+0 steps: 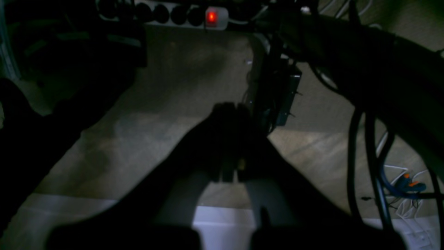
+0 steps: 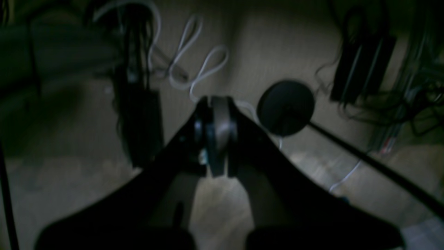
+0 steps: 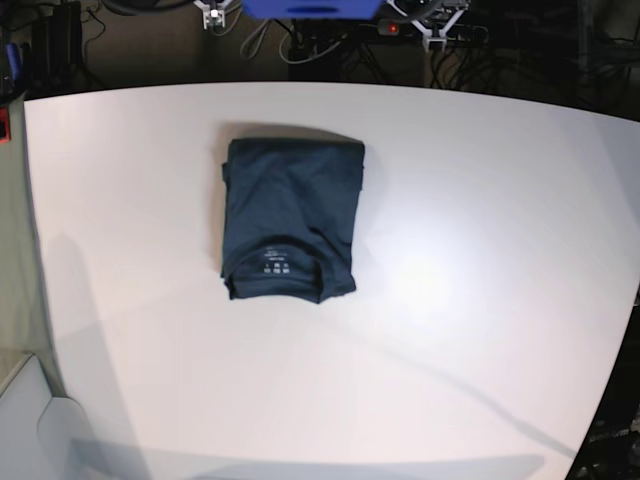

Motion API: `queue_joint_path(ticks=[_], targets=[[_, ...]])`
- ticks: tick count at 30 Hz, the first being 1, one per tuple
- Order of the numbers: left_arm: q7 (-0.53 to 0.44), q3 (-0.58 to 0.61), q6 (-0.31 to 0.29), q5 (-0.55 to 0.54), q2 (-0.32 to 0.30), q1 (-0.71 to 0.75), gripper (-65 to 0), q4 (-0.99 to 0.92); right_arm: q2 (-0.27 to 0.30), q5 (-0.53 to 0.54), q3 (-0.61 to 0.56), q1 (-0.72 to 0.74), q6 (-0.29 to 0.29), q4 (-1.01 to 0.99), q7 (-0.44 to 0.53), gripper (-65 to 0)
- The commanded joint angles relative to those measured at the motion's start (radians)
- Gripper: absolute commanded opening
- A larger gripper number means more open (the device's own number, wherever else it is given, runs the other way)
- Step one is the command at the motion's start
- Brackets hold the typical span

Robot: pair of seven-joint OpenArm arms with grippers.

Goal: Layout the t-shirt on the table in an organized manner, then fold the t-shirt properly

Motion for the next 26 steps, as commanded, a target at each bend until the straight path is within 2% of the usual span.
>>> queue_joint_path(ticks=[1, 6, 13, 20, 26], targets=[[-0.003, -0.001, 0.001, -0.003, -0.002, 0.004, -65.0, 0.002, -0.004, 0.001, -0.007, -0.015, -0.016, -0.001, 0.008, -65.0], [-0.003, -0.002, 0.001, -0.003, -0.002, 0.003, -65.0, 0.002, -0.003, 0.001, -0.081, -0.013, -0.016, -0.001, 0.004, -65.0], [-0.003, -0.002, 0.001, -0.003, -0.016, 0.004, -65.0, 0.001, -0.001, 0.001, -0.096, -0.01, -0.016, -0.001, 0.001, -65.0], [-0.003, -0.004, 0.001, -0.003, -0.028, 0.012, -65.0, 0.001, -0.006, 0.002, -0.209, -0.013, -0.016, -0.001, 0.001, -65.0], [-0.003, -0.004, 0.001, -0.003, -0.022, 0.007, -65.0, 0.001, -0.006, 0.002, -0.214, -0.012, -0.016, -0.001, 0.001, -65.0]])
